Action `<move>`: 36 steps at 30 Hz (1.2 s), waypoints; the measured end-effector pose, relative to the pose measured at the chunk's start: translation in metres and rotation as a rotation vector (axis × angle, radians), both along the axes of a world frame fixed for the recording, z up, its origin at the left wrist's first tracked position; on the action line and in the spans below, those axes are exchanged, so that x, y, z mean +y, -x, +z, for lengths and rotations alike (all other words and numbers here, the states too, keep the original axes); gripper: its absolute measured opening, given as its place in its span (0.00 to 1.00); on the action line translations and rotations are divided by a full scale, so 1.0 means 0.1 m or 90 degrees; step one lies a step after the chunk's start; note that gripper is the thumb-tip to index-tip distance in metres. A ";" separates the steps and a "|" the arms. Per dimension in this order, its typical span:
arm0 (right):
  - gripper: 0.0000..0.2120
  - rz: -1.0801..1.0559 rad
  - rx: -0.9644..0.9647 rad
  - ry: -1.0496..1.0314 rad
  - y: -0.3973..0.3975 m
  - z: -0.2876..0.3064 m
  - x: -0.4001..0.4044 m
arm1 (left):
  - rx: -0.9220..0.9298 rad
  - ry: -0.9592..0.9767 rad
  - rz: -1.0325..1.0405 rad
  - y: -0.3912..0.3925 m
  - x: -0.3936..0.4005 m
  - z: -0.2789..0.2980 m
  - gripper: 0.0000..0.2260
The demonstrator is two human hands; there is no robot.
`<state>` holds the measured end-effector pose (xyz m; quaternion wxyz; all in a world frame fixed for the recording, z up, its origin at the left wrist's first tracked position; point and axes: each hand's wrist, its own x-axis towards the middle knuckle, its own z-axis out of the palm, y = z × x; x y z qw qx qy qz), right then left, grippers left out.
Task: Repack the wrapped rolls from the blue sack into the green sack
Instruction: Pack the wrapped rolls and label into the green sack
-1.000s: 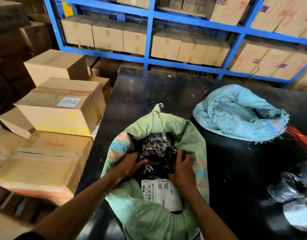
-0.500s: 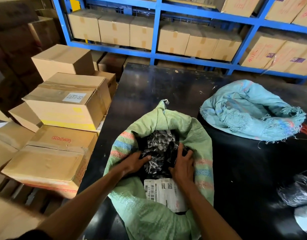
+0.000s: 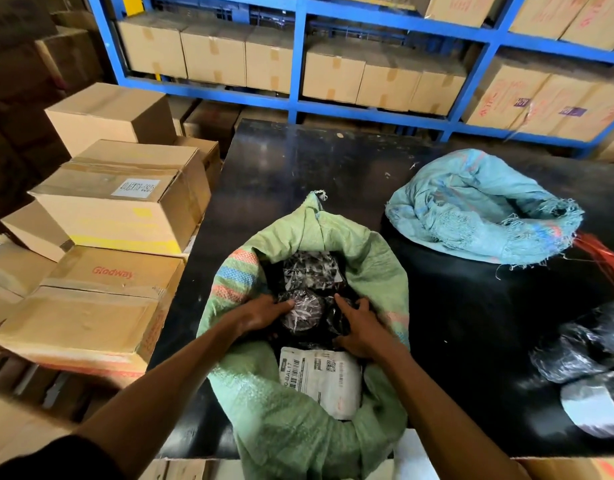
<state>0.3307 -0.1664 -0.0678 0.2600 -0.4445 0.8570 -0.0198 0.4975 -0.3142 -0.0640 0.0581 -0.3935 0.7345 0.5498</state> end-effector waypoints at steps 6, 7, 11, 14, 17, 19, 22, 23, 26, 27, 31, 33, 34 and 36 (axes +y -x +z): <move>0.43 -0.028 0.026 0.094 -0.17 -0.06 0.02 | -0.065 0.166 -0.025 0.08 0.04 0.00 0.18; 0.41 -0.032 0.012 0.110 -0.18 -0.05 0.06 | -0.069 0.191 -0.031 0.10 0.05 -0.02 0.18; 0.44 -0.019 -0.041 0.066 -0.25 0.05 0.27 | -0.090 0.204 -0.081 0.08 0.05 -0.06 0.18; 0.54 0.007 -0.086 -0.021 -0.27 0.09 0.33 | -0.119 0.202 -0.109 0.08 0.01 -0.07 0.18; 0.55 -0.004 -0.152 0.022 -0.21 0.02 0.30 | -0.127 0.201 -0.114 0.09 0.02 -0.07 0.18; 0.55 -0.003 -0.176 0.040 -0.17 0.00 0.28 | -0.152 0.207 -0.135 0.07 0.00 -0.05 0.19; 0.55 0.007 -0.176 0.050 -0.12 -0.01 0.24 | -0.164 0.225 -0.147 0.06 -0.02 -0.01 0.21; 0.55 0.009 -0.173 0.045 -0.12 -0.01 0.23 | -0.170 0.227 -0.139 0.07 -0.01 -0.01 0.21; 0.53 -0.001 -0.156 0.045 -0.12 0.02 0.24 | -0.207 0.324 -0.127 0.13 0.06 0.05 0.19; 0.49 -0.009 -0.153 0.067 -0.12 0.07 0.25 | -0.218 0.407 -0.135 0.17 0.09 0.11 0.17; 0.17 -0.091 -0.109 0.304 0.01 0.38 0.40 | -0.089 0.612 -0.114 0.51 0.37 0.46 0.12; 0.09 -0.163 -0.114 0.409 0.23 0.55 0.55 | 0.007 0.558 -0.126 0.81 0.55 0.61 0.14; 0.08 -0.190 -0.128 0.440 0.39 0.63 0.68 | 0.034 0.521 -0.140 0.98 0.67 0.69 0.14; 0.06 -0.223 -0.131 0.458 0.75 0.76 1.01 | 0.064 0.481 -0.186 1.34 0.95 0.80 0.14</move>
